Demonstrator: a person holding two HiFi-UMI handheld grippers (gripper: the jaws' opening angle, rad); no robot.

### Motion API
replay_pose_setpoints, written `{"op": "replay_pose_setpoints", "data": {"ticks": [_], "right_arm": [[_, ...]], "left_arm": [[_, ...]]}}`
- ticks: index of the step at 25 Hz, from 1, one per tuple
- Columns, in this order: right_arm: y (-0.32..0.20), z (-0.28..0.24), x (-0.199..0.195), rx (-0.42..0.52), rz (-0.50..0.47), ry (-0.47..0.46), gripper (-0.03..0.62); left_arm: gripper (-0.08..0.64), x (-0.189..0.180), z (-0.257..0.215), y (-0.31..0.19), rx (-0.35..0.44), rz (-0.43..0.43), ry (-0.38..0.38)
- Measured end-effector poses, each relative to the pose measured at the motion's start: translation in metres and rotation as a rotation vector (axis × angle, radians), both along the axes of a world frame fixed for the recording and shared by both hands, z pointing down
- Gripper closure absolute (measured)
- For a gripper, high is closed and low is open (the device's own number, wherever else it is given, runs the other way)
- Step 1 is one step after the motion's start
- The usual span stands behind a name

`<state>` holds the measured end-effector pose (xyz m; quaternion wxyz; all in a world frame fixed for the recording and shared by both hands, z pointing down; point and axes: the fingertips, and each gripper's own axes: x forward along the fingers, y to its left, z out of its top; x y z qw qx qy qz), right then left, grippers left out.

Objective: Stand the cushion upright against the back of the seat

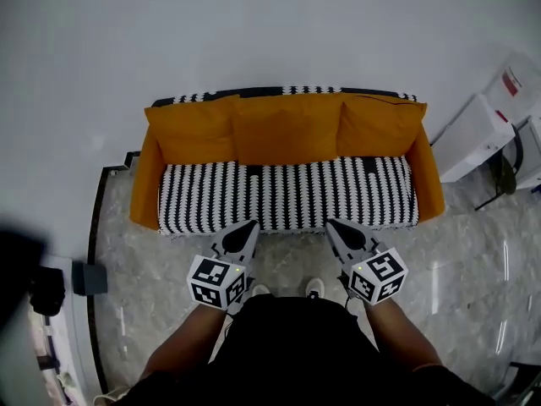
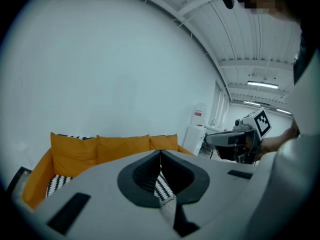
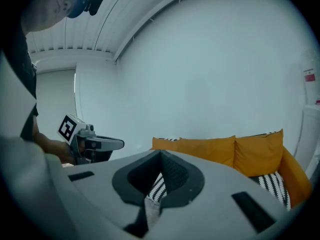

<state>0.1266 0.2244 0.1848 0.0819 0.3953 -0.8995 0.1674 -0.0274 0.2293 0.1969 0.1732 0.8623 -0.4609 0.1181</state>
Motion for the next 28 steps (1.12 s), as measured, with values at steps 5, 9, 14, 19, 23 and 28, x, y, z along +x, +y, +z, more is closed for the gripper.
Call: {"op": "replay_pose_setpoints", "data": {"ticks": [5, 9, 14, 19, 23, 28], "right_arm": [[-0.0048, 0.0049, -0.0036, -0.047, 0.044, -0.071, 0.557], [-0.0028, 0.0059, -0.0075, -0.035, 0.041, -0.043, 0.557], [0.0000, 0.0086, -0.0061, -0.050, 0.043, -0.049, 0.557], [-0.0010, 0.0096, -0.0043, -0.056, 0.049, -0.058, 0.557], [-0.0014, 0.0084, -0.0050, -0.056, 0.048, -0.055, 0.557], [-0.0008, 0.0071, -0.0066, -0.052, 0.037, -0.058, 0.557]], "left_arm": [[0.543, -0.0114, 0.0006, -0.0081, -0.006, -0.007, 0.017], [0.543, -0.0129, -0.0008, -0.0065, 0.007, 0.001, 0.016], [0.543, -0.0098, -0.0032, -0.0069, 0.013, 0.009, 0.017], [0.543, -0.0082, -0.0046, -0.0077, 0.015, 0.015, 0.035], [0.543, -0.0084, -0.0041, -0.0067, 0.008, 0.014, 0.026], [0.543, -0.0080, -0.0034, -0.0061, 0.009, 0.006, 0.029]]}}
